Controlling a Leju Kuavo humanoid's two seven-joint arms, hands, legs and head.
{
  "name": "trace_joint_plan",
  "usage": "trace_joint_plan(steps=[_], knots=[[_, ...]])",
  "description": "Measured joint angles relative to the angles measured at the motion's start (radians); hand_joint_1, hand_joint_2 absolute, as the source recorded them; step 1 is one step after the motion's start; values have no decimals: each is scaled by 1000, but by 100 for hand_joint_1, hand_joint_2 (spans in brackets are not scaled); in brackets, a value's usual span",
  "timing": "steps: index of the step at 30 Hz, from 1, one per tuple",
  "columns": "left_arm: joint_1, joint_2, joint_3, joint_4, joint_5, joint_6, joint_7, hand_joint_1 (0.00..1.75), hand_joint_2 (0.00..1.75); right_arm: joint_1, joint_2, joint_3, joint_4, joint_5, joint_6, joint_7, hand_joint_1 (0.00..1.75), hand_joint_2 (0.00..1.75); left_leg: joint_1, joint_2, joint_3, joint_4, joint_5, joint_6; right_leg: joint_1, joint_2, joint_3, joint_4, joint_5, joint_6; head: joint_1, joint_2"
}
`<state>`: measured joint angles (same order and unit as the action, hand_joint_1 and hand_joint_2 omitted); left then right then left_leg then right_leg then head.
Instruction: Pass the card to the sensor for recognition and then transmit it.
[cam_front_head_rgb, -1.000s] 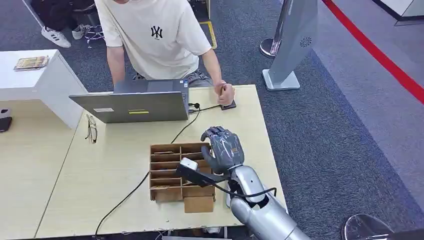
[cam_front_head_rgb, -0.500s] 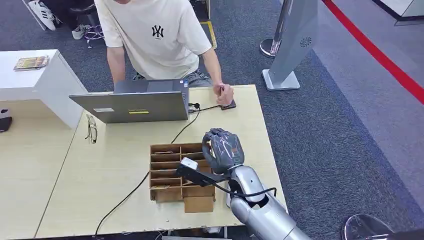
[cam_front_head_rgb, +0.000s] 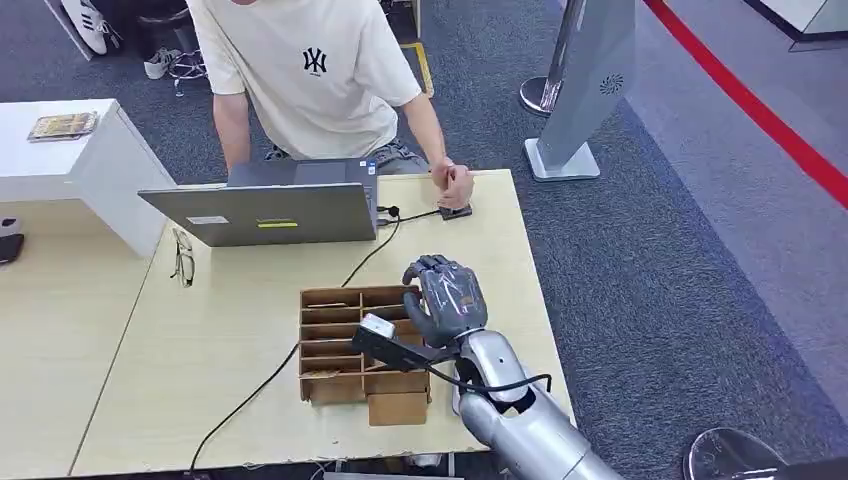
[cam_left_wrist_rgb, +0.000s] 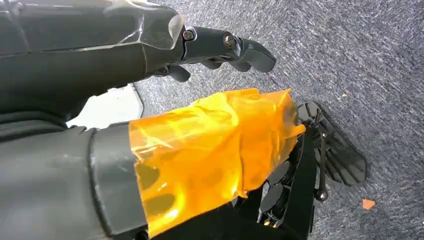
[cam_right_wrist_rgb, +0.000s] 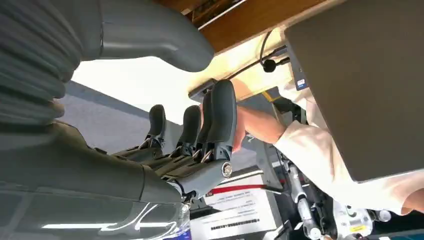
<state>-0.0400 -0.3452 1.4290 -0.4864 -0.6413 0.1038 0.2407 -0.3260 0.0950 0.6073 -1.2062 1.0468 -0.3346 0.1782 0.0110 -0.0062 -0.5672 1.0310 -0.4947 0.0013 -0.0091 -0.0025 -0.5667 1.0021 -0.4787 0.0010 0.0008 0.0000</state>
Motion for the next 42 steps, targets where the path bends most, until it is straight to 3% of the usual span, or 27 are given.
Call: trace_joint_plan(steps=[16,19,29,42], knots=[[0,0,0,0,0,0,1,0,0,-5,7,0,29,-3,6,0,86,175,0,0,0,0,0,0,0,0,0,0,0,0,0,0],[0,0,0,0,0,0,2,0,0,-6,7,0,35,-3,6,0,94,175,0,0,0,0,0,0,0,0,0,0,0,0,0,0],[0,0,0,0,1,1,3,0,0,-12,9,0,52,-3,15,0,89,175,0,0,0,0,0,0,0,0,0,0,0,0,0,0],[-1,-1,0,0,24,24,-11,0,0,-26,14,0,62,-14,27,0,101,175,0,0,0,0,1,-1,0,0,0,0,0,0,0,0]])
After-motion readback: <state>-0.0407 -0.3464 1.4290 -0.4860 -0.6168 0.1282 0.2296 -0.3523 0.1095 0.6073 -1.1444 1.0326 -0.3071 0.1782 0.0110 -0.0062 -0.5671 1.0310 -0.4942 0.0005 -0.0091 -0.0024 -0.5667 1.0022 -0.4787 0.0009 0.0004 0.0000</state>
